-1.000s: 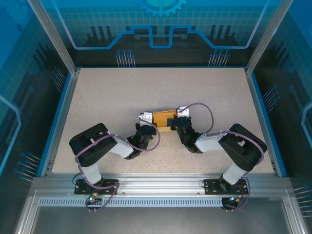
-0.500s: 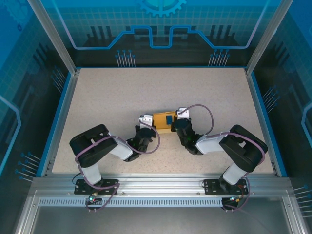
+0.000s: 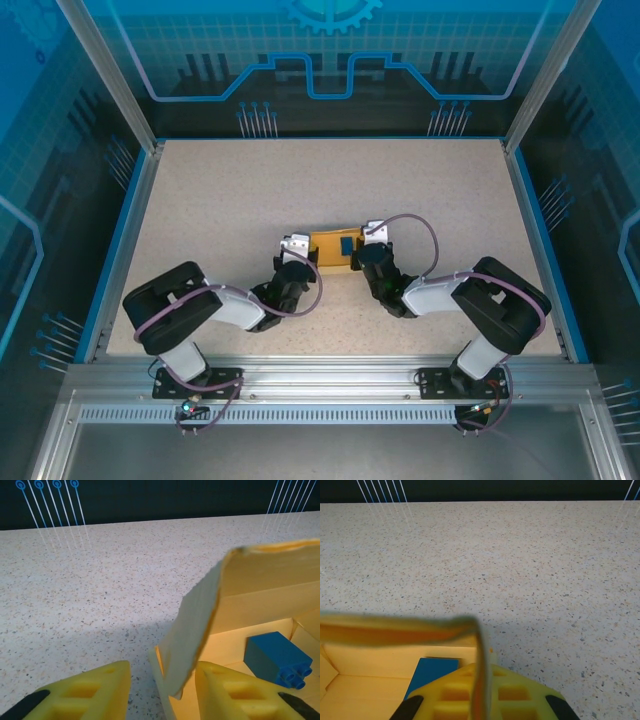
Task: Fold the paper box
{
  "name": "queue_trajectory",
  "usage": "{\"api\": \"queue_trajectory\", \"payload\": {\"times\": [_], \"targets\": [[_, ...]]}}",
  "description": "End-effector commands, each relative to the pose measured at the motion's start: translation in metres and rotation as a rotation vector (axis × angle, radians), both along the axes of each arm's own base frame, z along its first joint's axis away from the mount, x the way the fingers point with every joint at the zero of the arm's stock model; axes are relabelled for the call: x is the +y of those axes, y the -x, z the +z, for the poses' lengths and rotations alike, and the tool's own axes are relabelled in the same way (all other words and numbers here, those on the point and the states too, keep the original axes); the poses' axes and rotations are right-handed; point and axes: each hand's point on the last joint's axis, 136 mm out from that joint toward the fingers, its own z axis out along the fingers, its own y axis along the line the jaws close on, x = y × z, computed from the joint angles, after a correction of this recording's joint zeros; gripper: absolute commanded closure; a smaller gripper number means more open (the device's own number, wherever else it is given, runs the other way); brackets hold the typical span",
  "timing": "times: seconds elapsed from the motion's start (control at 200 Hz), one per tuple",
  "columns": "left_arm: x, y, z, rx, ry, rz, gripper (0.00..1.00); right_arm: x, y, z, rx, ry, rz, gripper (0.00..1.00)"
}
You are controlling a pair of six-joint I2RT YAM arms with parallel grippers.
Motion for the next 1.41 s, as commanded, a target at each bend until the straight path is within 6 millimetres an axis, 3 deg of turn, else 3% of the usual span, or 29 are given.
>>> {"api": "queue_trajectory", "payload": {"times": [0.0, 0.27, 0.48, 0.62, 0.765, 1.151, 1.401], "targets": [[0.002, 0.008, 0.003, 0.022, 0.016, -0.018, 0.52, -0.004, 0.009, -0.012, 0.031, 0.053, -0.003, 1.00], [0.008, 0.028, 0.021, 0.068, 0.058, -0.086, 0.46, -0.002, 0.009, -0.013, 0.029, 0.062, -0.002, 1.00], [0.007, 0.041, 0.062, 0.081, 0.092, -0.161, 0.45, -0.001, 0.010, -0.012, 0.025, 0.063, -0.001, 1.00], [0.007, 0.032, 0.089, 0.125, 0.138, -0.197, 0.44, -0.001, 0.010, -0.012, 0.022, 0.063, 0.000, 1.00], [0.006, 0.008, 0.106, 0.215, 0.185, -0.227, 0.42, 0.000, 0.011, -0.013, 0.023, 0.065, 0.002, 1.00], [-0.042, -0.047, 0.089, 0.449, 0.108, -0.379, 0.39, 0.000, 0.011, -0.011, 0.019, 0.067, 0.002, 1.00], [-0.063, -0.047, 0.067, 0.567, 0.092, -0.463, 0.40, -0.002, 0.011, -0.013, 0.022, 0.073, -0.006, 1.00]]}}
